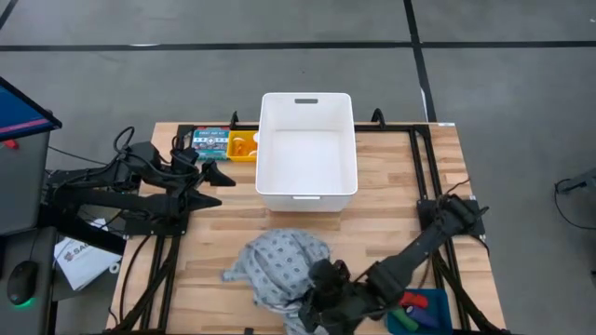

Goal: Pick & place medical supplies in basket/bin
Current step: Put the blue patient gown into the white bin

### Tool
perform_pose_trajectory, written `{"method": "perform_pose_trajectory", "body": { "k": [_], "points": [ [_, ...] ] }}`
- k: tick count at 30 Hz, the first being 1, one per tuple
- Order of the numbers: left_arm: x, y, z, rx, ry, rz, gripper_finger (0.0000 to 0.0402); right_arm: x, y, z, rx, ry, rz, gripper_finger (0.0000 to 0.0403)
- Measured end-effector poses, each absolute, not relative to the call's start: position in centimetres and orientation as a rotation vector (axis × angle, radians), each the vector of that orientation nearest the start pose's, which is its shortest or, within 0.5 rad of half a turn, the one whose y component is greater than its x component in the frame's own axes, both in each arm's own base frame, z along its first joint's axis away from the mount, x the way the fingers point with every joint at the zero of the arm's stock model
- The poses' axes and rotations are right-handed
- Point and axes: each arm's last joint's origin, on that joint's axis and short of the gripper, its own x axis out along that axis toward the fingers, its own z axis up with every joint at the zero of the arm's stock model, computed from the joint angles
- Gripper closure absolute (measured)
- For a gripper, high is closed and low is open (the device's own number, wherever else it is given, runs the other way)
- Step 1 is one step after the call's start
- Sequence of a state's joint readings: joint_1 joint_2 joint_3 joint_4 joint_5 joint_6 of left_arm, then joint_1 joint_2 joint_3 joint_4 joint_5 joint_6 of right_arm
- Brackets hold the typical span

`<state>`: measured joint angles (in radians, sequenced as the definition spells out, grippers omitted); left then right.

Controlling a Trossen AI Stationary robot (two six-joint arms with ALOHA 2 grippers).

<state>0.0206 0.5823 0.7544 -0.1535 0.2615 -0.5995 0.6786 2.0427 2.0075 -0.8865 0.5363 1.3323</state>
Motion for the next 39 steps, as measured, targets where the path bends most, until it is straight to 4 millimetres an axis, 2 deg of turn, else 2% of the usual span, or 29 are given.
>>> {"method": "perform_pose_trajectory", "body": {
  "k": [9,13,20,25,29,33,39],
  "points": [
    [12.6,-0.5,35.1,-0.606,0.055,-0.236,0.0005,32.6,27.4,36.0,0.732,0.340,-0.413,0.0371],
    [12.7,-0.5,35.1,-0.611,0.053,-0.227,0.0005,32.4,27.4,37.5,0.688,0.230,-0.414,0.0371],
    [12.7,-0.4,35.2,-0.628,0.048,-0.208,0.0005,32.4,25.8,40.8,0.591,0.051,-0.471,0.0371],
    [12.7,-0.4,35.2,-0.629,0.045,-0.196,0.0005,31.8,23.5,43.2,0.482,-0.058,-0.619,0.0371],
    [12.7,-0.3,35.1,-0.629,0.042,-0.186,0.0005,31.9,21.2,44.4,0.402,-0.067,-0.694,0.0371],
    [12.7,-0.3,35.1,-0.630,0.034,-0.162,0.0005,32.9,18.5,45.0,0.315,-0.027,-0.720,0.0371],
    [12.7,-0.2,35.1,-0.630,0.025,-0.136,0.0005,35.1,13.7,45.3,0.280,0.031,-0.710,0.0371]
  ]
}}
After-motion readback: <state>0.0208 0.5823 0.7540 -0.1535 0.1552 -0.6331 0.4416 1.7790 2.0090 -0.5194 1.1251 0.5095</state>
